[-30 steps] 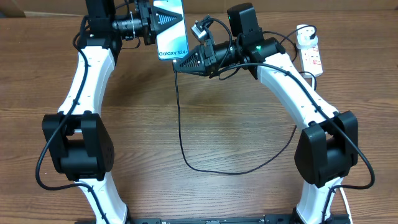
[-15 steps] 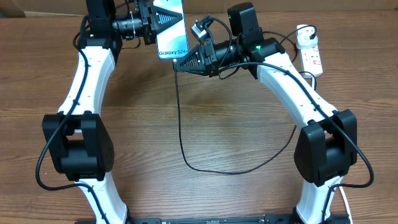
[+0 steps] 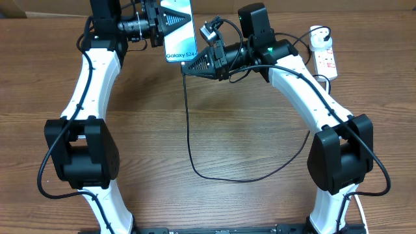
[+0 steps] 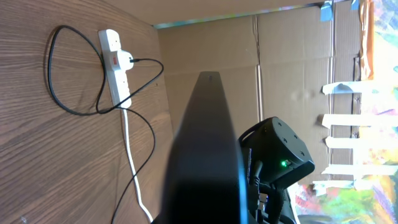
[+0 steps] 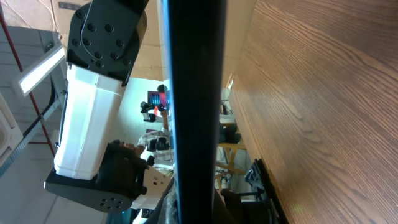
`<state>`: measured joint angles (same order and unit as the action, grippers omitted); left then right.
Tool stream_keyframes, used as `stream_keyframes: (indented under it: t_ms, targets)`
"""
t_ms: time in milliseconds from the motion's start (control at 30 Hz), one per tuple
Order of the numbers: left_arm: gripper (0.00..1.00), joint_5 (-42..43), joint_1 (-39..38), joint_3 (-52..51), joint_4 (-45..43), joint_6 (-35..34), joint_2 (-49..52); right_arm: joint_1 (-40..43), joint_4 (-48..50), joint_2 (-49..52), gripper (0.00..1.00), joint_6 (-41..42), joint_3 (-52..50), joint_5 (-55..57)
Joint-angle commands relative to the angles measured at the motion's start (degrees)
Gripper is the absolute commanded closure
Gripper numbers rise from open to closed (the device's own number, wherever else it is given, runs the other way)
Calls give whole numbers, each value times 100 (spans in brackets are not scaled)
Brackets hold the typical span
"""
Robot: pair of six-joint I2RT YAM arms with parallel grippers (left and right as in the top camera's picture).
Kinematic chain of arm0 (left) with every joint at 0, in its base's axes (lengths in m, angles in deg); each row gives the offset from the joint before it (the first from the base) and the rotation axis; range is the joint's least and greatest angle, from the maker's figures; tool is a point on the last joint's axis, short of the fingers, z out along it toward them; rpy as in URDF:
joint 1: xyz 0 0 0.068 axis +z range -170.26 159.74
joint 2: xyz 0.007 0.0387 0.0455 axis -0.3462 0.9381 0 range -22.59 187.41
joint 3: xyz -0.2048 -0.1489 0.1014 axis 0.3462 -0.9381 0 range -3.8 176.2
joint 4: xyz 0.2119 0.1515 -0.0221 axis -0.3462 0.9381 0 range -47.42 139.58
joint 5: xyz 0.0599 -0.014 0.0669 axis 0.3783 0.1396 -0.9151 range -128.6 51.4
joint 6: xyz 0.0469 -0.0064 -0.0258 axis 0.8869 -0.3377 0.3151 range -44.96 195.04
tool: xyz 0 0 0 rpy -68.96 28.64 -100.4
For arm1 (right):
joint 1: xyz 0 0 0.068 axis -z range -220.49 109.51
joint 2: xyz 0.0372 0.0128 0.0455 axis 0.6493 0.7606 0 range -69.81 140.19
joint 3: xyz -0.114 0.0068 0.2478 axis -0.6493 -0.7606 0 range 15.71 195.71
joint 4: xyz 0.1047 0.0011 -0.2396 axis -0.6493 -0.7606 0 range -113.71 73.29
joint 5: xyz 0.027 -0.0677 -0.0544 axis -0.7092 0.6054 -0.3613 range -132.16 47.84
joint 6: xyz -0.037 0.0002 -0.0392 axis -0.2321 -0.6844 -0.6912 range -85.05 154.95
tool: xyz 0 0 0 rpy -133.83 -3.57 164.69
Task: Plug charger to phone and switch on socket
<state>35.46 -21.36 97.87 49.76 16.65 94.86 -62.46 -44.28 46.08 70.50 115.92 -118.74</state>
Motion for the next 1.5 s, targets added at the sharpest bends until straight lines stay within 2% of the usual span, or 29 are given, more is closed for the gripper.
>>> stream_keyframes:
  t_ms: [0, 567, 833, 1200, 1300, 1467]
  targets:
    - [96, -103, -74, -39, -17, 262, -50, 20, 70, -133, 96, -199, 212, -328]
    - [96, -101, -74, -39, -15, 199, -50, -46, -4, -133, 96, -278, 212, -328]
    - [96, -35, -90, -39, 127, 201, -50, -44, 382, -133, 96, -249, 212, -326]
    - [96, -74, -68, -39, 164, 201, -50, -44, 426, -133, 96, -236, 212, -323]
    - [96, -151, 28, -39, 70, 151, -50, -44, 79, -133, 96, -538, 212, -190]
    - [96, -136, 278, -39, -426, -105, -50, -20, -1115, -111, 96, -1342, 212, 968]
